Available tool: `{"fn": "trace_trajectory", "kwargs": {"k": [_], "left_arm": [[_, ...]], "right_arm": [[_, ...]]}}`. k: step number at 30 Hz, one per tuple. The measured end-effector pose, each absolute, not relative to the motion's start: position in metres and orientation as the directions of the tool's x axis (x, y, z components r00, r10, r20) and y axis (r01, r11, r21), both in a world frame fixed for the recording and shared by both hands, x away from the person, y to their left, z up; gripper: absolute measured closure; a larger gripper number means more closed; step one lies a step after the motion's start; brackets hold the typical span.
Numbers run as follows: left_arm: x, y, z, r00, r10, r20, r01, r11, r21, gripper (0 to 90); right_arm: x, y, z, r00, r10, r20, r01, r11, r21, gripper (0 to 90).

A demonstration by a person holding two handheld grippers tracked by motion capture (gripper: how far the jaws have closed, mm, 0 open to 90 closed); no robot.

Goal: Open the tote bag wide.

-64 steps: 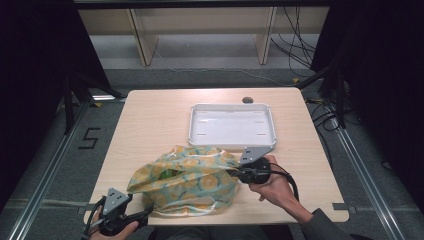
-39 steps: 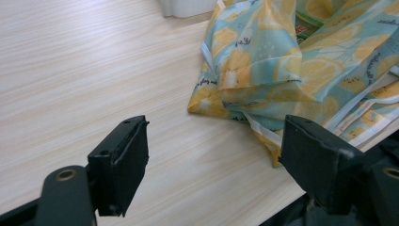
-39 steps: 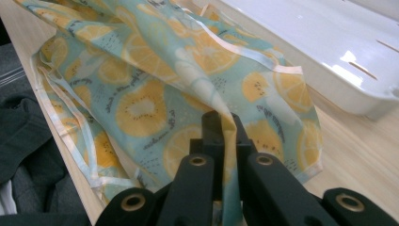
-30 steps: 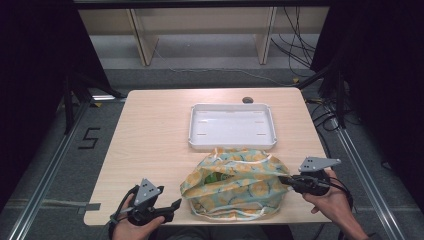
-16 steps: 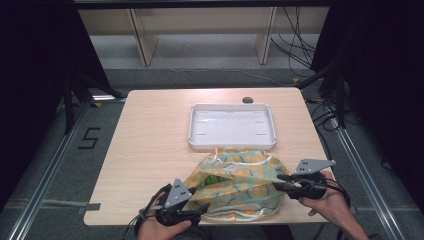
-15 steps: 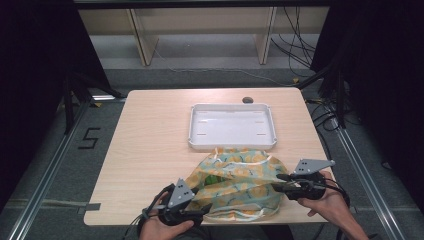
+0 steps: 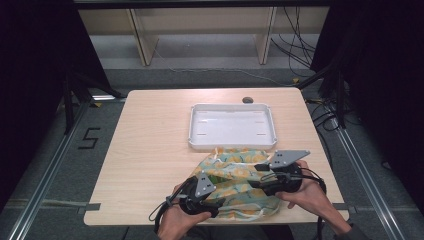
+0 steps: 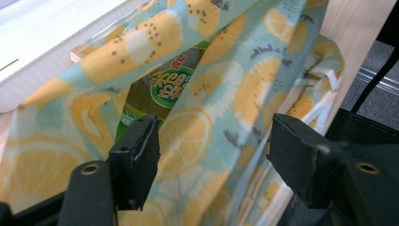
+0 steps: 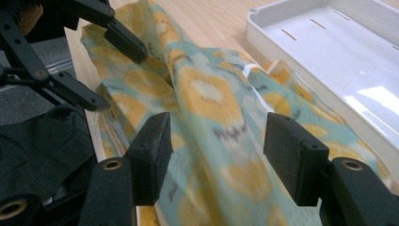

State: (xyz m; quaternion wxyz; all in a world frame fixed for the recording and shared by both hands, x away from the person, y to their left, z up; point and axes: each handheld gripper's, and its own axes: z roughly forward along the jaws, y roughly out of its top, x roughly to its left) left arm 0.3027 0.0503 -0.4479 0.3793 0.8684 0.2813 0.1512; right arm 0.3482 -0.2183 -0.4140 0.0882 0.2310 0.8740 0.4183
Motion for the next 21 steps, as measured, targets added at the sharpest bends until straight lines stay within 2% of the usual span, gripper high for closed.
{"fn": "trace_trajectory", "kwargs": {"k": [4, 6, 8, 9, 10, 11, 12, 21], "left_arm": [[0.309, 0.040, -0.452, 0.814, 0.580, 0.040, 0.371, -0.570, 0.733, 44.6], [0.312, 0.037, -0.455, 0.832, 0.553, 0.047, 0.356, -0.597, 0.719, 54.9], [0.312, 0.034, -0.457, 0.852, 0.518, 0.073, 0.319, -0.626, 0.711, 69.4], [0.312, 0.034, -0.457, 0.852, 0.518, 0.073, 0.319, -0.626, 0.711, 76.2], [0.311, 0.034, -0.457, 0.860, 0.502, 0.091, 0.301, -0.644, 0.703, 81.8], [0.309, 0.033, -0.458, 0.866, 0.490, 0.099, 0.287, -0.650, 0.703, 81.8], [0.306, 0.034, -0.458, 0.878, 0.466, 0.112, 0.273, -0.679, 0.682, 88.3], [0.289, 0.037, -0.465, 0.908, 0.409, 0.090, 0.259, -0.718, 0.646, 89.3]], "right_arm": [[0.357, -0.204, -0.416, -0.893, 0.451, 0.017, 0.307, 0.580, 0.754, 47.8], [0.360, -0.198, -0.417, -0.902, 0.433, 0.002, 0.293, 0.608, 0.738, 55.4], [0.364, -0.195, -0.419, -0.910, 0.415, -0.012, 0.280, 0.636, 0.719, 69.1], [0.364, -0.195, -0.419, -0.910, 0.415, -0.012, 0.280, 0.636, 0.719, 69.1], [0.371, -0.193, -0.420, -0.914, 0.406, -0.018, 0.276, 0.652, 0.706, 82.2], [0.371, -0.193, -0.420, -0.914, 0.406, -0.018, 0.276, 0.652, 0.706, 82.2], [0.380, -0.193, -0.419, -0.904, 0.425, -0.035, 0.282, 0.656, 0.701, 88.6], [0.435, -0.203, -0.416, -0.843, 0.534, -0.057, 0.341, 0.614, 0.712, 90.0]]}}
